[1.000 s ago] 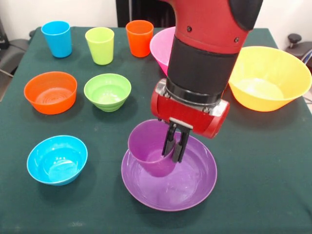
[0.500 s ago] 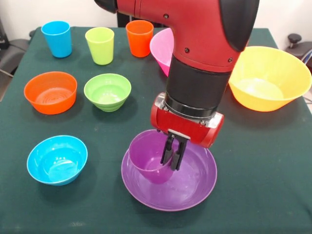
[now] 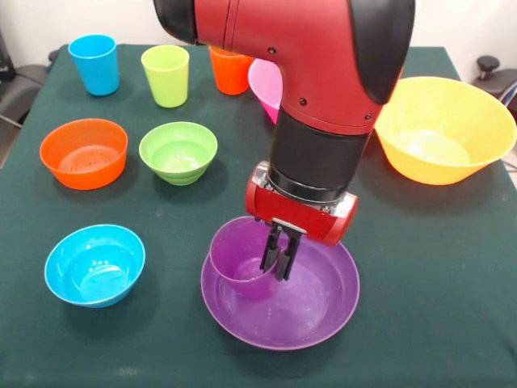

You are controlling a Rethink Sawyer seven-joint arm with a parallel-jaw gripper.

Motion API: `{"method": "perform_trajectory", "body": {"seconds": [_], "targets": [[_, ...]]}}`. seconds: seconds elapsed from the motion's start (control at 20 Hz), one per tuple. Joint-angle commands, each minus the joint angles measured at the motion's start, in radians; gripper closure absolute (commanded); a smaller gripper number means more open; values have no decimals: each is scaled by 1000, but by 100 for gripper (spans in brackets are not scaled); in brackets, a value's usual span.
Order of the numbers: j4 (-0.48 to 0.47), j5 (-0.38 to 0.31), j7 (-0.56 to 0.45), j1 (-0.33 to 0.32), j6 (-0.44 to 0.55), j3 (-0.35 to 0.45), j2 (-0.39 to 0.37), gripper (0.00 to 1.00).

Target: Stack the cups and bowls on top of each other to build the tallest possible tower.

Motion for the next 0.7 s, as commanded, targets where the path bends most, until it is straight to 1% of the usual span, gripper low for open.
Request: {"method": "perform_trajectory", "body": {"seconds": [0.05,0.25,0.7], "targets": [[110,-83,-123,-33,-51,123,-3,100],[118,-90,-122,-35,-42,122,-11,100],[117,-102,-115,-35,-66,123,0,100]]}}
